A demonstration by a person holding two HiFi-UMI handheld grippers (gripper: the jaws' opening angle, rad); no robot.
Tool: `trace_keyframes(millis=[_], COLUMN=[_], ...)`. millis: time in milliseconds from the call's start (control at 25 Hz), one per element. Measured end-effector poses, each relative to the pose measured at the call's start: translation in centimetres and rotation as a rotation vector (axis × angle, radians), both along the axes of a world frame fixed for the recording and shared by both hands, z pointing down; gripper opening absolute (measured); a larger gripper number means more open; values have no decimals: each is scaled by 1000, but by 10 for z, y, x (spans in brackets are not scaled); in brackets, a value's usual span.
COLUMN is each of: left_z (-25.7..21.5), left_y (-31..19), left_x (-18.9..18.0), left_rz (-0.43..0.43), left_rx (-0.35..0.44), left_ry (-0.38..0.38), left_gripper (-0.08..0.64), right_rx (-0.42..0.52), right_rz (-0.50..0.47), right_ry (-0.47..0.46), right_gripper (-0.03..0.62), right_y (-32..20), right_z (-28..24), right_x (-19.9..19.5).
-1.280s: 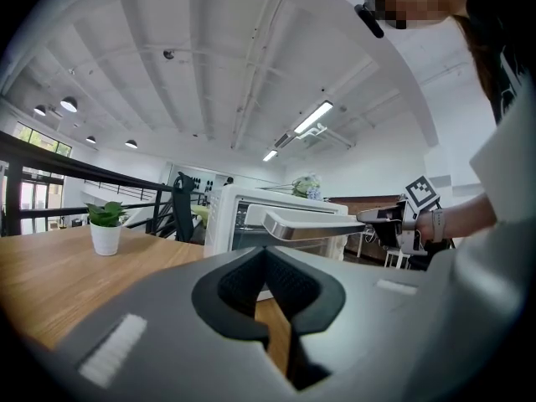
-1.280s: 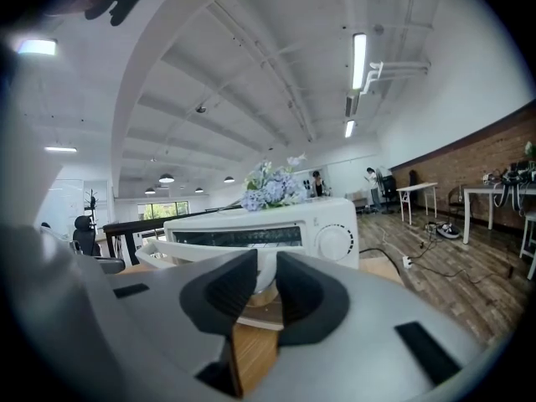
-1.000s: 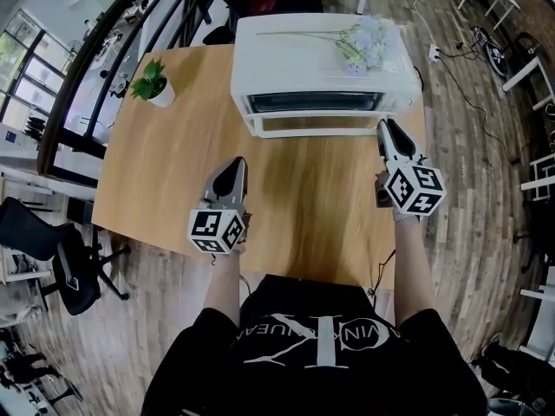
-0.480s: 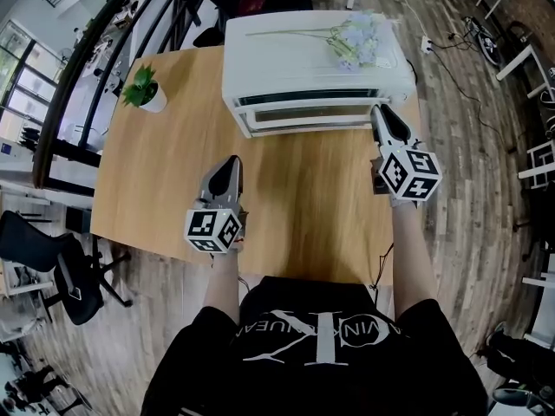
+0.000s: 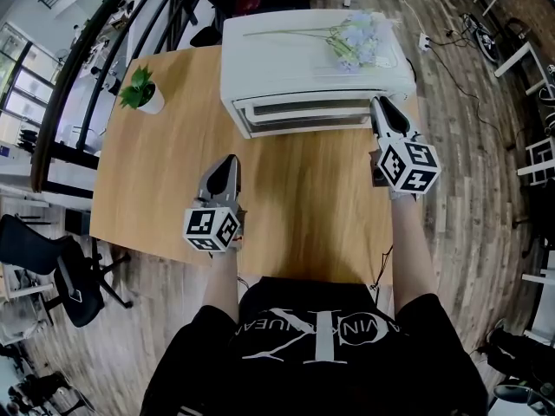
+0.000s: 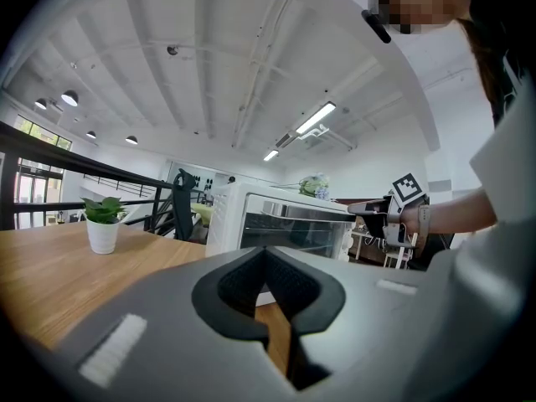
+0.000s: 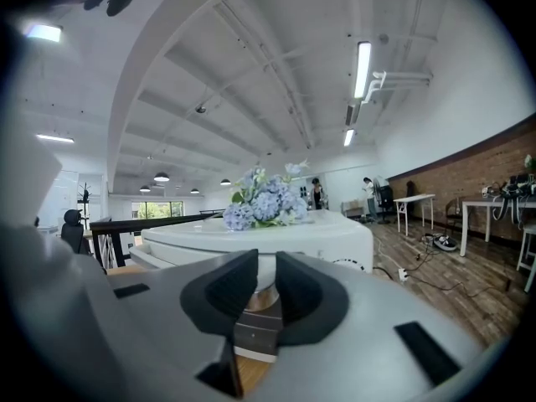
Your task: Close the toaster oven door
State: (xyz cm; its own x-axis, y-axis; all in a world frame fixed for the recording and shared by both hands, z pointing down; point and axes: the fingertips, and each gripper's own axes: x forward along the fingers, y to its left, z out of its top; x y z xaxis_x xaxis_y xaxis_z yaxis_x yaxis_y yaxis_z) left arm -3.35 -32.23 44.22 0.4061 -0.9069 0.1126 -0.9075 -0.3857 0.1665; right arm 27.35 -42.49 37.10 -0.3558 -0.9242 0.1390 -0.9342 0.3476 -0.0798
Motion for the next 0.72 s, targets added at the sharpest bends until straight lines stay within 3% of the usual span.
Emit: trace_keyframes(millis=[400,720], left_z=[8,4], left_y=[8,16], left_x=[-2,-8], left_rz=[-10,-29], left_rx=[-20,-3], left_ry=[7,10], left_gripper=[9,9], right_rx=[53,138], right_rz=[30,-32], right_ry=[18,28], right_gripper=[69,63], right_y=[-4,20], right_z=[-3,-12], right_x=[0,-10])
